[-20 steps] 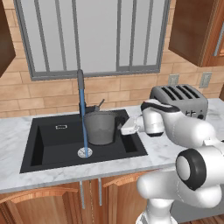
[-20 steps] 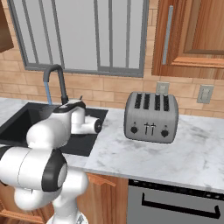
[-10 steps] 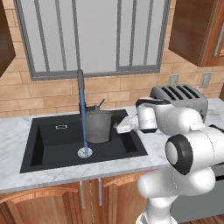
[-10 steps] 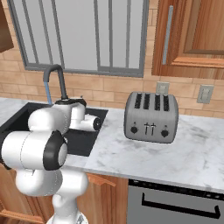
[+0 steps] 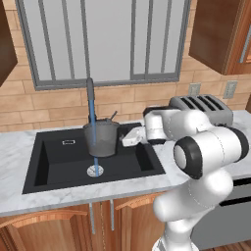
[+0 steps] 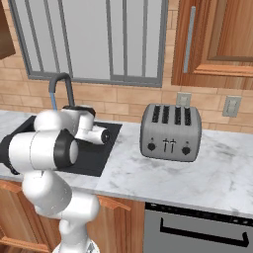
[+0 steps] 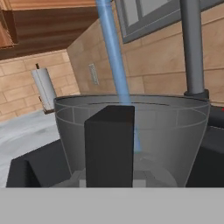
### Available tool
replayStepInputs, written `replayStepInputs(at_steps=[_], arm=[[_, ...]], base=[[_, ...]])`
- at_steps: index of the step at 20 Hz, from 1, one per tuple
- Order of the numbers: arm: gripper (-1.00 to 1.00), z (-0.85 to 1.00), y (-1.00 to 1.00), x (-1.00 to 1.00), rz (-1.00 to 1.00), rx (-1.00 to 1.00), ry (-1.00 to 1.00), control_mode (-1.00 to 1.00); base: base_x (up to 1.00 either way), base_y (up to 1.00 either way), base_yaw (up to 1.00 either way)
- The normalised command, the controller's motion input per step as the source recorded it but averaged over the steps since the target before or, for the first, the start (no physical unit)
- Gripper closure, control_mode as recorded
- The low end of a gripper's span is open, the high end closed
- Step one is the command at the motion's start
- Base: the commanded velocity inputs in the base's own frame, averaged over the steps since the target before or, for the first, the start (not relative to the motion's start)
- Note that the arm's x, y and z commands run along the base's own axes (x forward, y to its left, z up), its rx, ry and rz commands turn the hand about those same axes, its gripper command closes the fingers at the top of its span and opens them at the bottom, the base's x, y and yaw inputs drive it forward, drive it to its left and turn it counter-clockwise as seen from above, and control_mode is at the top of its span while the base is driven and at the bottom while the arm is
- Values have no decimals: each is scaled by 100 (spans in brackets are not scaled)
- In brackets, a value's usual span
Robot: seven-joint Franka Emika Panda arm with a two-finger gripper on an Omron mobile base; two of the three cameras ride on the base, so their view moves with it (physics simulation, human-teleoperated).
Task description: Turn on the sink faucet and place the jug under the water for a few seconds to fill it up.
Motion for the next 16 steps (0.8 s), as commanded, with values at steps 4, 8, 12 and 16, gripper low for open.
replayStepInputs(at_steps=[4,8,12,16], arm=[[100,0,6,3,0,0,0,-100],[100,0,0,-39,0,0,0,-100],[100,0,0,-4,0,0,0,-100],[100,0,0,0,0,0,0,-100]], base=[[0,0,0],[0,0,0],[0,0,0],[0,0,0]])
